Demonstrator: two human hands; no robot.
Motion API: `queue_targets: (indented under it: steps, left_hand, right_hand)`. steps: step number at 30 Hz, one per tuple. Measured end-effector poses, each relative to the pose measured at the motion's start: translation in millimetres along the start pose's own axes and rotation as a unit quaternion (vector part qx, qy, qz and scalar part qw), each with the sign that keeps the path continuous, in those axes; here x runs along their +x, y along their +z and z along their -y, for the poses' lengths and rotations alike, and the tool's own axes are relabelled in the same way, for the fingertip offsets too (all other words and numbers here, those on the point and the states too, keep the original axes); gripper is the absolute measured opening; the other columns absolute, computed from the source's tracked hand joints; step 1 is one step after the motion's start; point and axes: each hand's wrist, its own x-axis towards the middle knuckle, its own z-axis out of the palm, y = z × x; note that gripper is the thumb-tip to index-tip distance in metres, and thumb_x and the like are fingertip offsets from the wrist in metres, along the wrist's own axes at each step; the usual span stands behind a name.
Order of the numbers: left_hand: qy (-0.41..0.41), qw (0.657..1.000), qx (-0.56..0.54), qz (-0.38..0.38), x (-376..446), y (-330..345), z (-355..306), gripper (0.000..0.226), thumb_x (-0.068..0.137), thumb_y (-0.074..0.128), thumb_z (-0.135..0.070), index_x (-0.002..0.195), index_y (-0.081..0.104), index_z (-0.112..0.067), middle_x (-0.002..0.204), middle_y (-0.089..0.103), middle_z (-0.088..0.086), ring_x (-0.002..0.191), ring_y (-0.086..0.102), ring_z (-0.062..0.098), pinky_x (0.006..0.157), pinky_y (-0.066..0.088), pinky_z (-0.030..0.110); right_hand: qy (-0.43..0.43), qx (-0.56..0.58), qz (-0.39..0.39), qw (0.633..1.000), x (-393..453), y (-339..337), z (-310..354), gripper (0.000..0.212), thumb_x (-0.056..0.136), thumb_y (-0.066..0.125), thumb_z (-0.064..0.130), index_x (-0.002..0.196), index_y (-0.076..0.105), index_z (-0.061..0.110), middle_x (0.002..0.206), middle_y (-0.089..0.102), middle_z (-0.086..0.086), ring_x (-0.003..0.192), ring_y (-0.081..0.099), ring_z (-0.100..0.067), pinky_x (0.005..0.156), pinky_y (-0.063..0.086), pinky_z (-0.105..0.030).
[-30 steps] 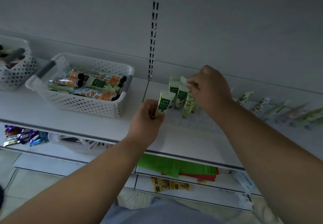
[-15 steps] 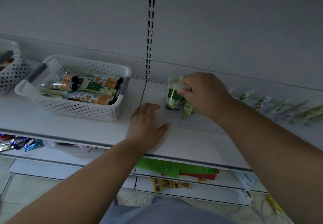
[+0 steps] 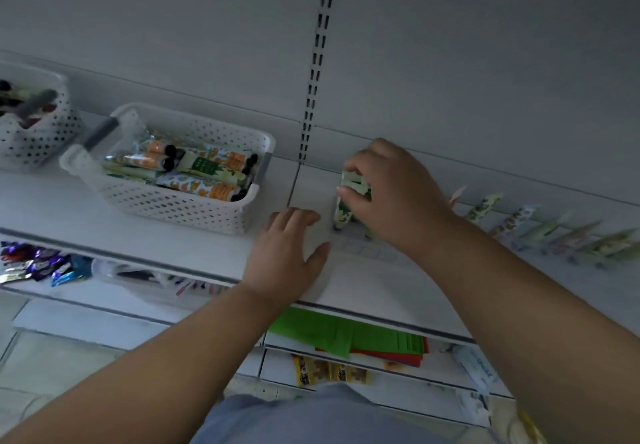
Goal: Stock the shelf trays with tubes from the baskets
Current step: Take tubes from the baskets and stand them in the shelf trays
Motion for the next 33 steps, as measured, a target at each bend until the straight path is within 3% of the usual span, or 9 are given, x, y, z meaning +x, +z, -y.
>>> queue_targets:
  steps: [8,13,20,22,24,29,33]
  left_hand:
    - [-0.103,0.99,0.067,-0.066,-64,-126,48,0.034,0.081,0.069,-0.037,0.11,0.059,-0.022,0.1,0.057,-0.009,0.093,0.052,0.01,0.082,0.041,0.023]
    - [-0.176,0.976,0.068,-0.108,-99,-202,120,0.031,0.083,0.067,-0.038,0.11,0.059,-0.025,0.1,0.057,-0.013,0.092,0.054,0.006,0.081,0.046,0.026]
    - [-0.213,0.969,0.065,-0.107,-115,-299,244,0.026,0.086,0.064,-0.035,0.109,0.058,-0.026,0.095,0.052,-0.018,0.084,0.047,-0.002,0.072,0.034,0.007]
    - [-0.208,0.971,0.059,-0.104,-107,-326,271,0.027,0.086,0.064,-0.035,0.111,0.057,-0.028,0.096,0.052,-0.019,0.086,0.048,-0.002,0.077,0.04,0.013]
    - [-0.2,0.974,0.053,-0.093,-95,-347,288,0.027,0.087,0.063,-0.036,0.112,0.056,-0.03,0.097,0.053,-0.02,0.087,0.049,-0.002,0.079,0.043,0.02]
    - [-0.192,0.979,0.018,-0.072,-57,-361,323,0.025,0.088,0.06,-0.038,0.111,0.054,-0.032,0.096,0.053,-0.022,0.089,0.051,-0.001,0.078,0.046,0.024]
    - [-0.192,0.976,0.007,-0.104,-32,-362,351,0.021,0.089,0.059,-0.037,0.107,0.051,-0.036,0.095,0.053,-0.024,0.089,0.052,0.0,0.076,0.048,0.026]
  right_hand:
    - [-0.095,0.135,0.0,0.986,39,12,131,0.03,0.086,0.065,0.031,0.111,0.062,0.014,0.108,0.056,-0.004,0.095,0.056,-0.021,0.08,0.044,-0.03]
    - [-0.132,0.145,-0.003,0.981,78,33,224,0.031,0.086,0.064,0.034,0.109,0.063,0.014,0.109,0.057,-0.006,0.099,0.054,-0.024,0.083,0.045,-0.033]
    - [-0.097,0.129,0.04,0.986,138,92,340,0.038,0.089,0.059,0.043,0.12,0.058,0.021,0.112,0.052,0.002,0.102,0.051,-0.016,0.081,0.039,-0.026]
    - [-0.083,0.138,0.047,0.986,155,106,367,0.036,0.089,0.058,0.045,0.119,0.058,0.024,0.11,0.05,0.008,0.101,0.05,-0.012,0.079,0.037,-0.025]
    - [-0.061,0.145,0.058,0.986,170,114,384,0.035,0.089,0.058,0.046,0.118,0.058,0.026,0.111,0.051,0.01,0.101,0.05,-0.011,0.08,0.038,-0.025]
    - [-0.031,0.139,0.058,0.988,212,131,391,0.031,0.088,0.063,0.041,0.113,0.06,0.024,0.101,0.047,0.014,0.092,0.051,-0.007,0.074,0.035,-0.023]
    - [-0.065,0.162,0.039,0.984,277,159,395,0.024,0.086,0.066,0.029,0.108,0.064,0.018,0.095,0.052,0.006,0.083,0.054,-0.013,0.074,0.046,-0.027]
